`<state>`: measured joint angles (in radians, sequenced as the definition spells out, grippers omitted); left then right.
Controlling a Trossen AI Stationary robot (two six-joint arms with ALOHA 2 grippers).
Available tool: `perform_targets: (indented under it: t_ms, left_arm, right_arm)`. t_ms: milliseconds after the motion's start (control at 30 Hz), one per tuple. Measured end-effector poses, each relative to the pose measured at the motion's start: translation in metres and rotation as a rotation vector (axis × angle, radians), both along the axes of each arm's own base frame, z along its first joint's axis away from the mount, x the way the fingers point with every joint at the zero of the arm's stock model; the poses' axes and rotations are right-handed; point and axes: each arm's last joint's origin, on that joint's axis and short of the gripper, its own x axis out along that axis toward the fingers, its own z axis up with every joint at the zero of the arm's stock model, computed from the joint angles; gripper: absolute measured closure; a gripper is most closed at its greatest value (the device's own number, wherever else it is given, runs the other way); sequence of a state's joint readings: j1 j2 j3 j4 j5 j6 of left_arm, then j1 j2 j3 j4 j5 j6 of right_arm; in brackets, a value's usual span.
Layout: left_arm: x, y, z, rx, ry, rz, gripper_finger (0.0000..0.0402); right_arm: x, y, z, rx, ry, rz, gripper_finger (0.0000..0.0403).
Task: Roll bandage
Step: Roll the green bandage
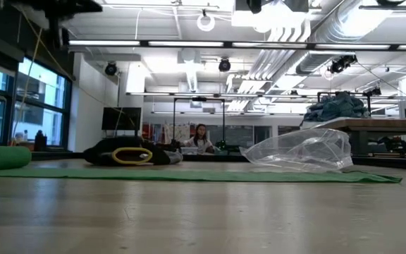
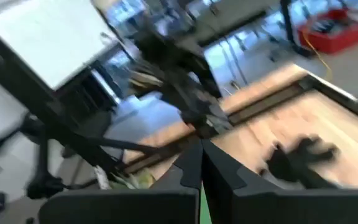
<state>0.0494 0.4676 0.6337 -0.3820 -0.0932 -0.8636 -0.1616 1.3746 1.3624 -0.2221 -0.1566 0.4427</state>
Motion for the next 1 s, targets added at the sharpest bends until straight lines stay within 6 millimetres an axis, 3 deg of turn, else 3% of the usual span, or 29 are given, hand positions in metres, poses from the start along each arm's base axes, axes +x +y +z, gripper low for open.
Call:
perform_targets:
  t_ms: [67,167,333,467,633,833,1000]
  left_arm:
    - [0.003,0.001,0.017,-0.011,0.235,0.017,0.0401]
    - [0.004,-0.001,0.018,-0.148,0.606,0.092,0.0401]
    - [0.007,-0.017,-0.010,-0.382,0.847,0.120,0.0401]
    - [0.006,-0.031,-0.043,-0.506,0.993,0.145,0.0401]
    - [0.003,-0.044,-0.071,-0.537,1.088,0.205,0.0401]
    - [0.013,-0.056,-0.079,-0.476,1.116,0.298,0.0401]
    - [0.025,-0.066,-0.088,-0.463,1.143,0.314,0.0401]
  right_arm:
    - [-0.005,-0.004,-0.004,0.014,0.058,-0.009,0.0403]
    - [-0.011,-0.004,-0.011,0.029,0.156,-0.009,0.0403]
    - [-0.015,-0.001,-0.026,0.055,0.307,-0.009,0.0403]
    - [-0.007,0.002,-0.053,0.151,0.500,-0.029,0.0403]
    - [0.021,0.015,-0.087,0.187,0.612,0.070,0.0403]
    - [0.070,0.034,-0.138,0.273,0.627,0.167,0.0403]
    - [0.109,0.055,-0.179,0.327,0.541,0.263,0.0403]
